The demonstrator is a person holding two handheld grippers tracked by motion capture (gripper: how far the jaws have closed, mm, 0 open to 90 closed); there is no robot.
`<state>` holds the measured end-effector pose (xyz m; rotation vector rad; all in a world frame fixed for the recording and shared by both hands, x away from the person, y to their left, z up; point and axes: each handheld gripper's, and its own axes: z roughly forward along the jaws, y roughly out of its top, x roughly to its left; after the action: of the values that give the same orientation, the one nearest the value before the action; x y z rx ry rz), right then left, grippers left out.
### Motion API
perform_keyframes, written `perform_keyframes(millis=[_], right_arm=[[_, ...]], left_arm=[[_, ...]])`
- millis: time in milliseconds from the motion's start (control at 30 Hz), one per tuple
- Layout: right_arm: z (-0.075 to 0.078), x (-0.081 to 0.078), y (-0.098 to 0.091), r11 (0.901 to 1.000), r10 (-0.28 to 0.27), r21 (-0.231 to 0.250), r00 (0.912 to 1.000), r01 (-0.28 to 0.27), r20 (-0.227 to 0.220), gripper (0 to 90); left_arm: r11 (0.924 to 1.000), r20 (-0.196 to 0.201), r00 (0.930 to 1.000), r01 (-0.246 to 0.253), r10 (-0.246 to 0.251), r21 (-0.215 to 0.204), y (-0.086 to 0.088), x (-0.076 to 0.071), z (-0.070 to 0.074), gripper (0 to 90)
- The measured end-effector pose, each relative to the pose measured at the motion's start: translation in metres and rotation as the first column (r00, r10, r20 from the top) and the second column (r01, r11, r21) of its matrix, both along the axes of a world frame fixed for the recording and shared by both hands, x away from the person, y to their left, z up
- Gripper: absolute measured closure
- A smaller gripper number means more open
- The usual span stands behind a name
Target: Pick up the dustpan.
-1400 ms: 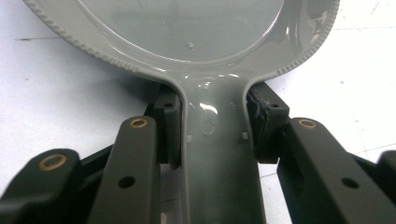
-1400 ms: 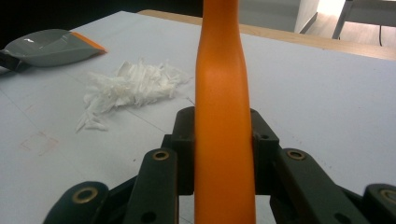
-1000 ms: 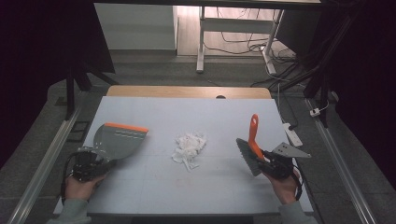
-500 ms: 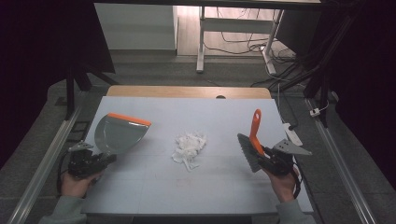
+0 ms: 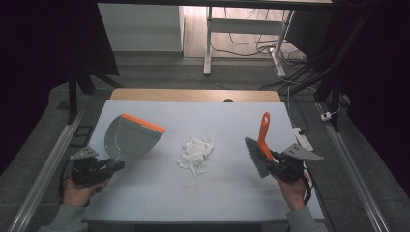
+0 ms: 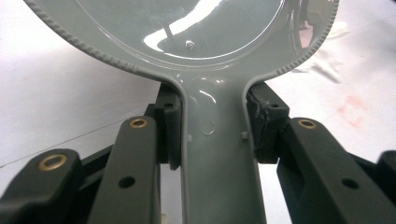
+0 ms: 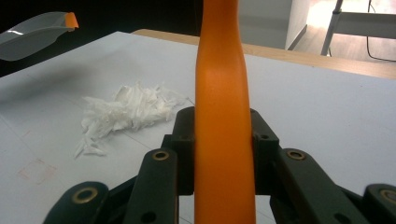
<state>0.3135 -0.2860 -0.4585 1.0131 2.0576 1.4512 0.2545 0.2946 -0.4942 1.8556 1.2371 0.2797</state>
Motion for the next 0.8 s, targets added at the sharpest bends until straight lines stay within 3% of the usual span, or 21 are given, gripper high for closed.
perform_keyframes(millis=[433, 633, 667, 800], right_arm=[[0.0, -0.002, 0.003, 0.9999, -0.001, -0.016, 1.0, 0.001, 0.0, 70.0], [0.0, -0.002, 0.003, 0.9999, 0.001, -0.016, 1.0, -0.001, 0.001, 70.0], [0.0, -0.002, 0.003, 0.9999, 0.001, -0.016, 1.0, -0.001, 0.002, 70.0], [0.0, -0.002, 0.003, 0.9999, 0.0, -0.015, 1.0, 0.0, 0.002, 70.0]], left_arm=[[0.994, 0.027, 0.9938, 0.107, -0.108, 0.022, -0.005, -0.007, 0.013, 61.0], [0.9847, 0.022, 0.9847, 0.172, -0.173, 0.027, -0.009, -0.009, 0.017, 61.0], [0.979, 0.02, 0.9793, 0.201, -0.202, 0.037, -0.011, -0.01, 0.018, 61.0], [0.9706, 0.032, 0.9717, 0.232, -0.234, 0.066, -0.013, -0.012, 0.02, 61.0]])
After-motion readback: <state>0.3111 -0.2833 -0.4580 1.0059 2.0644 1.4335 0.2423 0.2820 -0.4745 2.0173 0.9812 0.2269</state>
